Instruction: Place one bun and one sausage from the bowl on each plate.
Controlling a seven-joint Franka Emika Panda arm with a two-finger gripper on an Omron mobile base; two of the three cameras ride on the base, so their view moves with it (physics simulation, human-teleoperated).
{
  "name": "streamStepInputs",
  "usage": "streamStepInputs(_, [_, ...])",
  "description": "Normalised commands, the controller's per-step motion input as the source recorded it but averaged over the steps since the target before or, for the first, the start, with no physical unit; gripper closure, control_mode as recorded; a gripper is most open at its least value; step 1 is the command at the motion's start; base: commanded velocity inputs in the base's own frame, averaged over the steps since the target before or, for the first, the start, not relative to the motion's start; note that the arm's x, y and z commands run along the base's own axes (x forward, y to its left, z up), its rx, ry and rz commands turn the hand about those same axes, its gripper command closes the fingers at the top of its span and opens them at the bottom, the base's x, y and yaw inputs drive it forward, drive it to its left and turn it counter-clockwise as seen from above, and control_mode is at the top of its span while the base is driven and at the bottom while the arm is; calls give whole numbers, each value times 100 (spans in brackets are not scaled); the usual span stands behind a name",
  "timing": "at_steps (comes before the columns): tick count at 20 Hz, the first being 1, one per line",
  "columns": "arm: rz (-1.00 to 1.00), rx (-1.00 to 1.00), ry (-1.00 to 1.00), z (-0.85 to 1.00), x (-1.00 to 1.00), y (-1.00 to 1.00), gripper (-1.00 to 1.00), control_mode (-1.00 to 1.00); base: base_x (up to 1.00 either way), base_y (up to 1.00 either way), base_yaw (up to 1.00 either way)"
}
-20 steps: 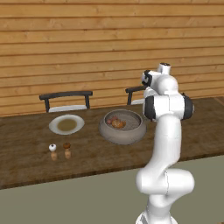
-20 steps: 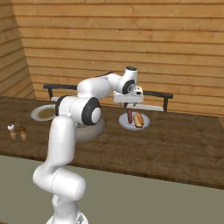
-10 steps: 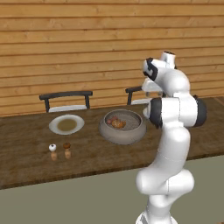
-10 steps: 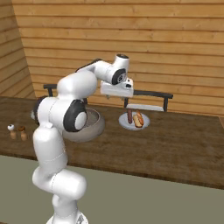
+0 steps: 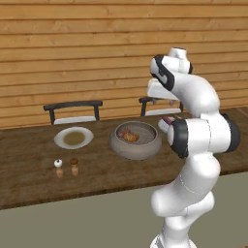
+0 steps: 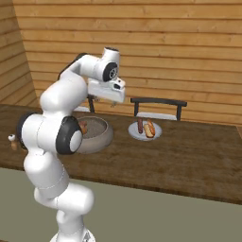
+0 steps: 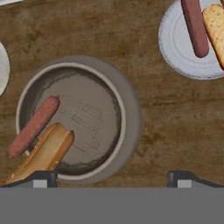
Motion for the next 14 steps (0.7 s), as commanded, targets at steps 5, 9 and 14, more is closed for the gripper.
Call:
streamStepInputs(5, [-26, 0, 41, -3, -4, 39, -100, -100, 0, 0, 0])
streamStepInputs(9, [-8, 0, 18, -10, -12, 1, -100, -100, 0, 0, 0])
streamStepInputs(14, [-1, 0, 3, -19, -42, 0, -100, -100, 0, 0, 0])
